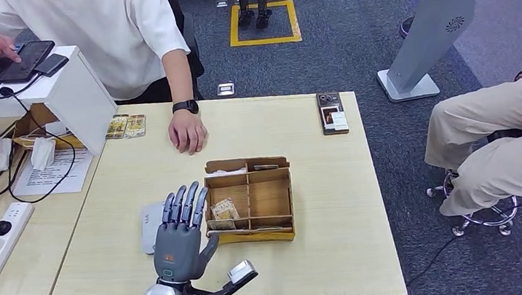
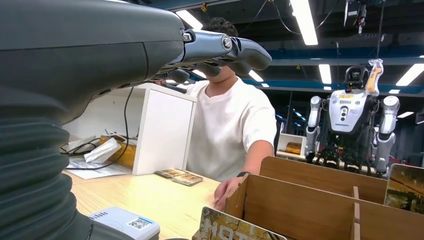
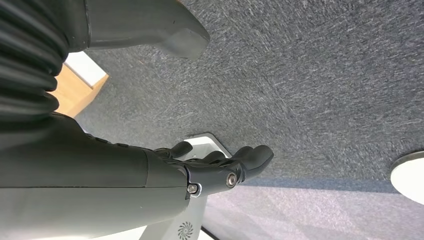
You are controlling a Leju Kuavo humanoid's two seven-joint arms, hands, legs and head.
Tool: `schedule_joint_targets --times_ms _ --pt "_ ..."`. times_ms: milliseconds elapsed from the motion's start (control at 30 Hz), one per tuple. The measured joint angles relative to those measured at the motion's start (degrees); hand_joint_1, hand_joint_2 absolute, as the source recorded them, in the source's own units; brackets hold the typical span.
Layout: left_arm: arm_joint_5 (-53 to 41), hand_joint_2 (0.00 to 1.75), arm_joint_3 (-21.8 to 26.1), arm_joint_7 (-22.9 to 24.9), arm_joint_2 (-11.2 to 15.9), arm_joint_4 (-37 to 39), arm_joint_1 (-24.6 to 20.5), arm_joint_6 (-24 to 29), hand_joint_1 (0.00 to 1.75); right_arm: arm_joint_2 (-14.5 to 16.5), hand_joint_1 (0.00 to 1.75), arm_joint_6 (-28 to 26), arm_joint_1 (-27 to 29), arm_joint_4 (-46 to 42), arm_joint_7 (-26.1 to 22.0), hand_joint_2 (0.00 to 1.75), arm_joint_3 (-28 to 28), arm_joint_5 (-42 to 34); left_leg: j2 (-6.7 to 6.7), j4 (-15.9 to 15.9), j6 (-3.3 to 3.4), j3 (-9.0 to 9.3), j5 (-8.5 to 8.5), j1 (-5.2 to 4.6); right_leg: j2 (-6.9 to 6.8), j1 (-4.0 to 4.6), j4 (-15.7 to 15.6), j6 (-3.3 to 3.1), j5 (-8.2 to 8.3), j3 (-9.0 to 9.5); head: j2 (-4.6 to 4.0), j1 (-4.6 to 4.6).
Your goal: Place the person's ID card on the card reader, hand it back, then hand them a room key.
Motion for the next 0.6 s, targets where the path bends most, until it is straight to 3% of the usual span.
schedule_joint_targets --times_ms 600 --pt "-0.8 1.75 -0.74 0.9 0.0 2.33 -0.64 0.02 0.0 -0.05 0.0 0.0 0.0 0.21 -0.08 1.75 0.0 0.23 0.0 0.0 0.0 0.0 0.0 0.0 0.0 0.0 0.0 0.0 0.0 0.0 0.0 0.0"
